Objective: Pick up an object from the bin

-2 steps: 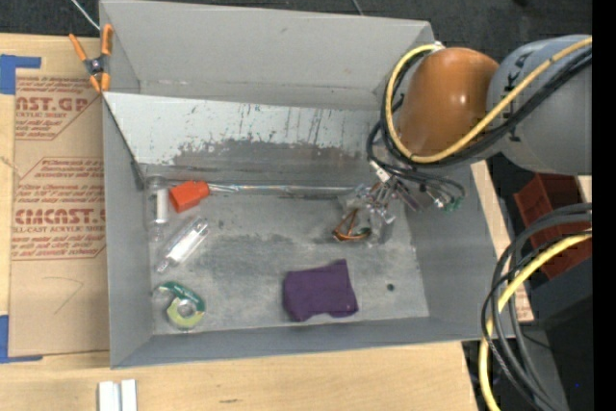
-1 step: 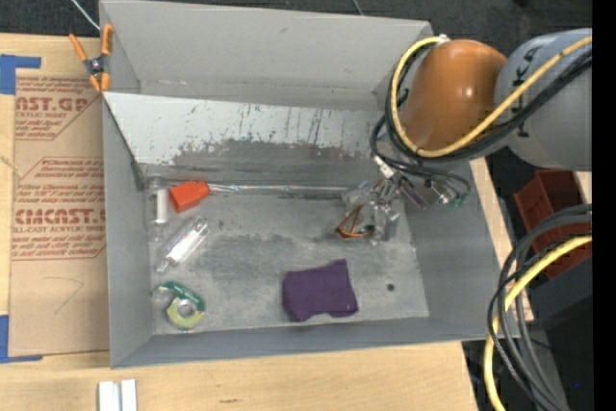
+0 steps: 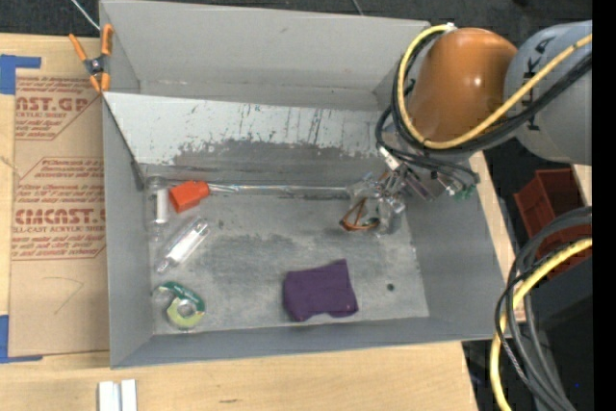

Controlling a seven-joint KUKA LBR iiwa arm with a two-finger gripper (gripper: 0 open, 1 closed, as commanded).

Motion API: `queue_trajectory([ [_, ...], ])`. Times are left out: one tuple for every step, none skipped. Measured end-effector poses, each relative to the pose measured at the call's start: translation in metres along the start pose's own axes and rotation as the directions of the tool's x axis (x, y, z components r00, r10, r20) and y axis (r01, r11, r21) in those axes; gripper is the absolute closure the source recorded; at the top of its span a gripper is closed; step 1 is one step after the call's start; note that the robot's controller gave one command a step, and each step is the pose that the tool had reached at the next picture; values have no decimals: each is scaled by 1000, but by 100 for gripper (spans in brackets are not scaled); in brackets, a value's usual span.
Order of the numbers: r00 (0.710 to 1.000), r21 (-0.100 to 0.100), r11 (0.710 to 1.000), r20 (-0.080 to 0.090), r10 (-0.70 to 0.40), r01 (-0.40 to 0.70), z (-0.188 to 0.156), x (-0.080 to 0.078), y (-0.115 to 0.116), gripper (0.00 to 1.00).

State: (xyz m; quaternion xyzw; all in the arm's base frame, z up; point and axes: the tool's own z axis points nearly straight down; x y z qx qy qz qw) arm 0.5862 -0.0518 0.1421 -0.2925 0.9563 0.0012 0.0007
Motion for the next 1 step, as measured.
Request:
queue_trajectory([
  [1000, 4, 1000, 5, 0, 0, -10, -2, -1, 100],
])
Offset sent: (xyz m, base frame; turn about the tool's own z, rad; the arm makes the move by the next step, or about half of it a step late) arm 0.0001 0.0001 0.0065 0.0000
